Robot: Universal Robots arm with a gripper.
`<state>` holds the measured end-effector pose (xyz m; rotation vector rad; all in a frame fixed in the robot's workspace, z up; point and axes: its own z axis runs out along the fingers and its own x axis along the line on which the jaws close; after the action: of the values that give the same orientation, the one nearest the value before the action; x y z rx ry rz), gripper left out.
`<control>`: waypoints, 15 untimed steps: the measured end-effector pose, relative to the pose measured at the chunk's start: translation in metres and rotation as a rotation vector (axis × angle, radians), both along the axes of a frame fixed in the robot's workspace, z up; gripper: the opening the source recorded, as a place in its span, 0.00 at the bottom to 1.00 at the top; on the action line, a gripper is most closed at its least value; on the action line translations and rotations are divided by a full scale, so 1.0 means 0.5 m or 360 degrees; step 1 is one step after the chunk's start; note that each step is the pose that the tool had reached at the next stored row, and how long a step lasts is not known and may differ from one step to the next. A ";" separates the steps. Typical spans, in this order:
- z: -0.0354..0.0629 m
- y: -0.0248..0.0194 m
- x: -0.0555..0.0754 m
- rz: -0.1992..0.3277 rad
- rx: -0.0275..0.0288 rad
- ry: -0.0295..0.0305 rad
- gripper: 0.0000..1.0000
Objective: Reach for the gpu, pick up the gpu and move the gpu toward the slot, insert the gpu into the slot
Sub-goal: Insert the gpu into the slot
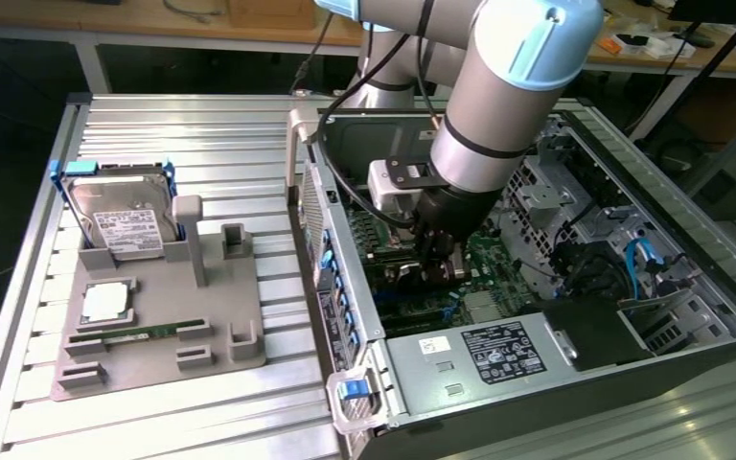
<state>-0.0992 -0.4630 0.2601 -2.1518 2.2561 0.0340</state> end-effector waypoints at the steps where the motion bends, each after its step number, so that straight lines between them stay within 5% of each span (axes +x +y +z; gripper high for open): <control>1: 0.000 0.0000 0.000 0.0000 -0.00001 0.00001 0.27; 15: -0.002 0.0008 0.000 0.0000 -0.00003 0.00001 0.27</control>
<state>-0.0992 -0.4626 0.2591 -2.1519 2.2563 0.0339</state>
